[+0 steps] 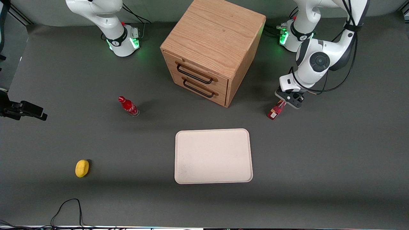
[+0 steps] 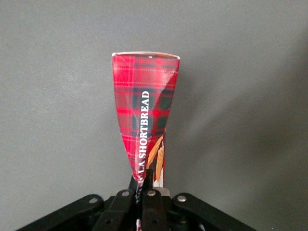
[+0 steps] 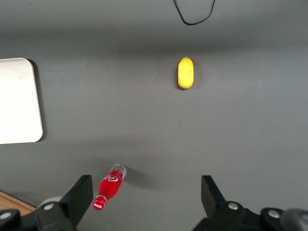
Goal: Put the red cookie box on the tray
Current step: 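Close the left gripper on the end of the shortbread box, then lift the shortbread box upright with the left gripper, then carry the held box over the white tray with the left gripper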
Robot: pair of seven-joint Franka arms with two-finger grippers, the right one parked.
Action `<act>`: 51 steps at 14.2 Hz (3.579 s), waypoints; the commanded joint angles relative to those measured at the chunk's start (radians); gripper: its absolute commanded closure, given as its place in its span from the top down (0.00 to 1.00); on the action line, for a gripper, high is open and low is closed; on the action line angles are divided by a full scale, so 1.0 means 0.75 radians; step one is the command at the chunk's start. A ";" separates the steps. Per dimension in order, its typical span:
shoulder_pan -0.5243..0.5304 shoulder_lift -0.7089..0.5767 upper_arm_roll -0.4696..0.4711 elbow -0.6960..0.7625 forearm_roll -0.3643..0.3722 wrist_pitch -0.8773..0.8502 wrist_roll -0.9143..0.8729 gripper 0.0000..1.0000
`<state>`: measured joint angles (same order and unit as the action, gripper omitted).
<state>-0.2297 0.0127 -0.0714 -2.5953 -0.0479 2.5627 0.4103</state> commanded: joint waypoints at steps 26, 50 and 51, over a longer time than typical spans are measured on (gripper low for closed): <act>-0.047 0.608 -0.015 2.165 -0.006 -1.605 -1.002 0.00; -0.254 1.228 -0.013 2.098 0.125 -0.885 -1.255 0.00; -0.256 1.241 -0.013 2.098 0.125 -0.867 -1.267 0.00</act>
<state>-0.4065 0.9369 -0.0940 -1.0242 0.0272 1.8906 -0.5109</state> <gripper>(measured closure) 0.974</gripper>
